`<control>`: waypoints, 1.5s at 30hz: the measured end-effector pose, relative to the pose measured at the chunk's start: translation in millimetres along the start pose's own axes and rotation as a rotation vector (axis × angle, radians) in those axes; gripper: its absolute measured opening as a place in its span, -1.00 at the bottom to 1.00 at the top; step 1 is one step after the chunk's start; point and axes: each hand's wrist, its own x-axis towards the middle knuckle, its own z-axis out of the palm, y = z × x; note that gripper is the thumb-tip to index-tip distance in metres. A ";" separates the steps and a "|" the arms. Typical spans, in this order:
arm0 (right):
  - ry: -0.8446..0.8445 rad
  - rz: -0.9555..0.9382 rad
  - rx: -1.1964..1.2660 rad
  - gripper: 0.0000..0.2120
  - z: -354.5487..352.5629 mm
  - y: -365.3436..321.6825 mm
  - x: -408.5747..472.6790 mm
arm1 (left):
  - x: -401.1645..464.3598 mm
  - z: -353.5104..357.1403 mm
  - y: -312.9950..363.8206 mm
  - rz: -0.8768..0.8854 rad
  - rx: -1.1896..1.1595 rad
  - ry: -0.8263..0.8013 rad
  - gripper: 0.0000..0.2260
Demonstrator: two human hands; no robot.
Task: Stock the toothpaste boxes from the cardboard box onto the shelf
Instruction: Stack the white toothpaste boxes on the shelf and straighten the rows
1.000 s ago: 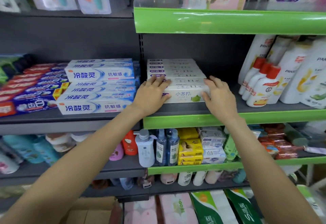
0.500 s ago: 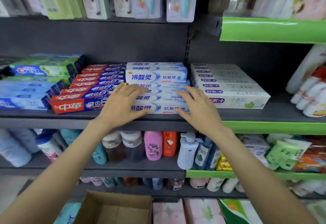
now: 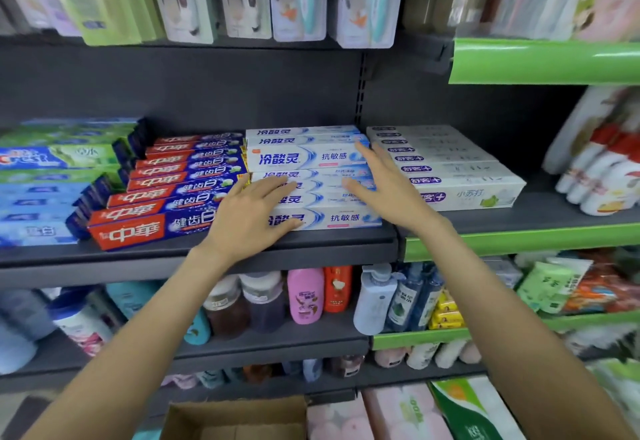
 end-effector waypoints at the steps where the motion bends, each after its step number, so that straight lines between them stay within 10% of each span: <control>1: 0.021 -0.022 -0.066 -0.34 -0.7 -1.4 10.8 | 0.4 -0.5 -0.6 0.006 -0.007 0.001 -0.40; 15: -0.152 -0.178 -0.605 -0.45 23.4 -2.6 143.5 | 14.7 -8.7 -7.3 0.080 0.030 -0.027 -0.39; 33: -0.200 -0.095 -0.644 -0.44 34.4 -0.5 182.3 | 8.7 -5.5 -10.4 0.048 -0.056 -0.042 -0.38; 41: 0.207 0.089 -0.250 -0.59 -0.7 12.7 115.7 | 35.7 -33.3 -17.4 -0.104 -0.273 0.032 -0.55; 45: 0.094 0.161 -0.262 -0.69 5.2 18.8 98.5 | 66.7 -25.8 -26.7 -0.198 -0.112 -0.029 -0.53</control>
